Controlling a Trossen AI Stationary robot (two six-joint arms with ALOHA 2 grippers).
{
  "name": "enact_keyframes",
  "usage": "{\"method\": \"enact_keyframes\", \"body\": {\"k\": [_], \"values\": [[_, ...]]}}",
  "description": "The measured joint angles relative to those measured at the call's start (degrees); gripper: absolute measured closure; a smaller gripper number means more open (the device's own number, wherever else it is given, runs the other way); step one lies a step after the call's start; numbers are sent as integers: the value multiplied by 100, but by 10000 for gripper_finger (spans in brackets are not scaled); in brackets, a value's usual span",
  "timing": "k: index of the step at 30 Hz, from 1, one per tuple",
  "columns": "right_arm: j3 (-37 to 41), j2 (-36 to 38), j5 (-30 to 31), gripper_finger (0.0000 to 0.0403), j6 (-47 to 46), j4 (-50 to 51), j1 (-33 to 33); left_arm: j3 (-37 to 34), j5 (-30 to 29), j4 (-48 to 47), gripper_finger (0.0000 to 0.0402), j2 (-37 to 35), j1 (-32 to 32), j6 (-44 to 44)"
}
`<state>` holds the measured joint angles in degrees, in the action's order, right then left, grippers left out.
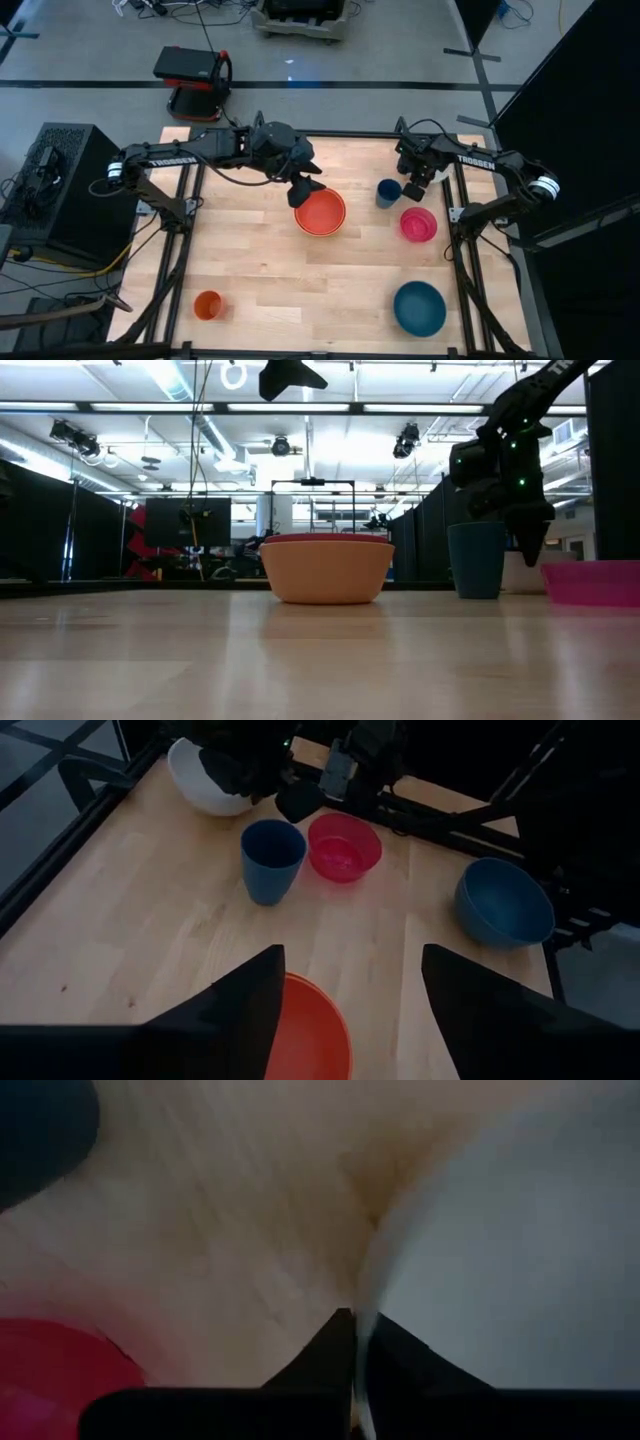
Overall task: Nest bowls inside each other
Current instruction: Stack the white bowl on top of the orange bowl
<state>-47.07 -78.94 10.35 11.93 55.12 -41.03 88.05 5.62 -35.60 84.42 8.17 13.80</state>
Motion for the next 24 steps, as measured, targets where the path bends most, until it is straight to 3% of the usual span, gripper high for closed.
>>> {"method": "enact_keyframes", "body": {"k": [6, 12, 24], "values": [[-140, 362, 30, 402, -142, 177, -1, 0, 3, -4, 177, 0, 0, 2], [-973, 973, -157, 403, -468, 403, 22, 0, 5, 20, 176, 0, 0, -9], [-1977, 1011, -1155, 403, -1372, -943, 1443, 0, -247, 211, 185, -498, 281, -469]]}}
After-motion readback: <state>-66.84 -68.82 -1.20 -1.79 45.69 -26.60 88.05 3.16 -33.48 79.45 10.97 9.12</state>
